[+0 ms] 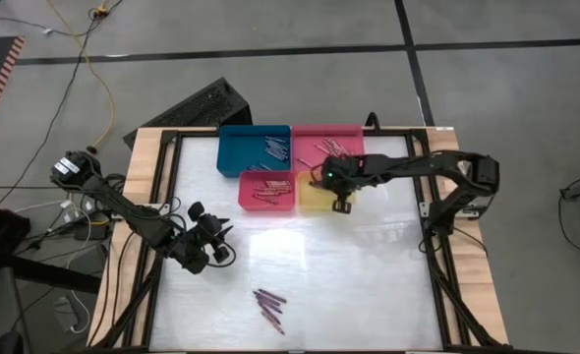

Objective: Sort crayons
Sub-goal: Put the violet crayon into the yellow bin

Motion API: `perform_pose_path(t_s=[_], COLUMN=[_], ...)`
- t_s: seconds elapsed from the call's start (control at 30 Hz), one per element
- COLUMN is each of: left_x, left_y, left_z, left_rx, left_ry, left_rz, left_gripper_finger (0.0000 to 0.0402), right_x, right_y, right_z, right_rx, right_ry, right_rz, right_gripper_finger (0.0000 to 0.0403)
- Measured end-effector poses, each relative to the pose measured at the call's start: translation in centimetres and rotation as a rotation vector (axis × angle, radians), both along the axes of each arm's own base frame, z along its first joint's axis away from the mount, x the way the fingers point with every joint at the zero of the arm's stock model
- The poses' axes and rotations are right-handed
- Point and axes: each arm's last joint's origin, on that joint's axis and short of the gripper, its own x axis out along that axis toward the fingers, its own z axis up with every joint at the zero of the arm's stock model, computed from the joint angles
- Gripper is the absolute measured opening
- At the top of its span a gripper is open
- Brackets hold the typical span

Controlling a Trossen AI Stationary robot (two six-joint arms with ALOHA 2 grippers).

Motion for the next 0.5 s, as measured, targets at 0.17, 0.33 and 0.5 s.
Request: perform_pose_path(t_s=[0.17, 0.33, 0.5], left_x=[0.0, -0.1, -0.1], left_y=[0.0, 0.0, 0.0], left_z=[0.0, -0.1, -0.1], left_rx=[-0.001, -0.009, -0.006], left_ry=[0.002, 0.018, 0.021], left_rz=[-0.001, -0.012, -0.012], left_gripper_finger=[0.0094, 0.0094, 0.0094], right_x=[0.7, 1.3, 1.3], right_y=[-1.0, -1.2, -1.4], right_z=[-2.0, -4.1, -4.5], right_rx=[0.027, 0.034, 0.031], right_ry=[0.036, 0.108, 0.129], right_rz=[-0.019, -0.006, -0.022], right_gripper_finger=[0.0012, 0.0015, 0.0044])
